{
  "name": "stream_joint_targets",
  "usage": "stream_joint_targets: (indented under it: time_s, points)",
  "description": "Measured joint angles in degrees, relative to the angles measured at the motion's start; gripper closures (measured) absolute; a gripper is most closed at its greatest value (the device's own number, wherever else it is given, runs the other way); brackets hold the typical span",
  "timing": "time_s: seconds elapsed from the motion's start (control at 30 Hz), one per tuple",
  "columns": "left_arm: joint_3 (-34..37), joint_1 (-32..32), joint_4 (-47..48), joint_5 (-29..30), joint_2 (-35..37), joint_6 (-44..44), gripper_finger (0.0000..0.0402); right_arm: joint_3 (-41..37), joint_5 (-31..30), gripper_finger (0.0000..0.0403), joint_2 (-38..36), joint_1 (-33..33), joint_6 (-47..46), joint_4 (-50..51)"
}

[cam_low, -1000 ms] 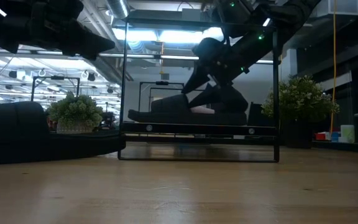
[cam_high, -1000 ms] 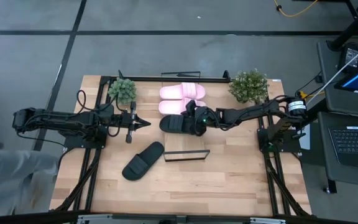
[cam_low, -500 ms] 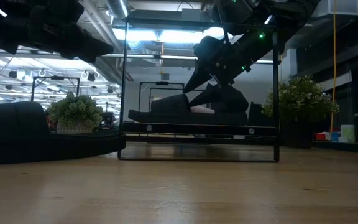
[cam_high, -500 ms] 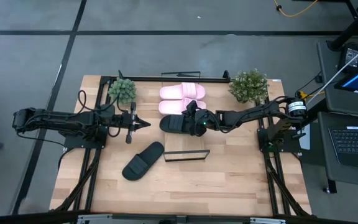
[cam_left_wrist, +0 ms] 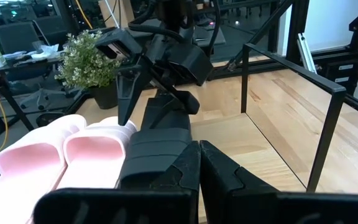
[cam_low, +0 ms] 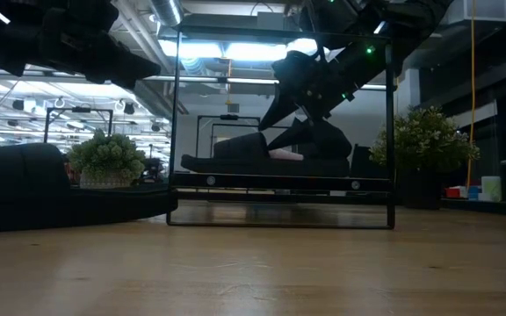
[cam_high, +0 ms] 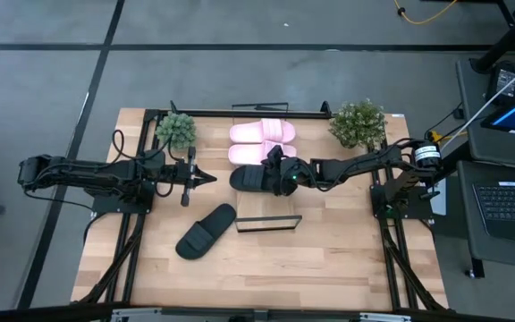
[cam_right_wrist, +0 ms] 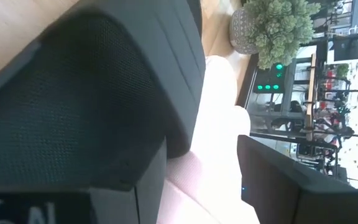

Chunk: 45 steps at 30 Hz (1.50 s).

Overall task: Pick and place slides into the shelf
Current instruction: Put the right black slides on the shelf

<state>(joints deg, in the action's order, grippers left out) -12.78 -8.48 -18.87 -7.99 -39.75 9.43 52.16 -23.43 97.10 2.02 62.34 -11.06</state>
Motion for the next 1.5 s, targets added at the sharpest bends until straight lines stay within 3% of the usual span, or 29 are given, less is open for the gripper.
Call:
stream_joint_targets:
  time_s: [0.8, 1.17, 1.5]
  points:
    - [0.00, -0.01, 0.00, 0.00, 0.00, 0.00, 0.0401, 0.72, 0.00, 0.0207, 0.00, 0.22, 0.81, -1.22]
    - [0.00, -0.01, 0.00, 0.00, 0.00, 0.00, 0.0401, 1.60, 0.12, 0.0236, 0.00, 0.22, 3.79, -0.89]
    - [0.00, 0.01, 0.02, 0.00, 0.00, 0.00, 0.0401, 1.60, -0.01, 0.0238, 0.00, 0.22, 2.25, 0.16]
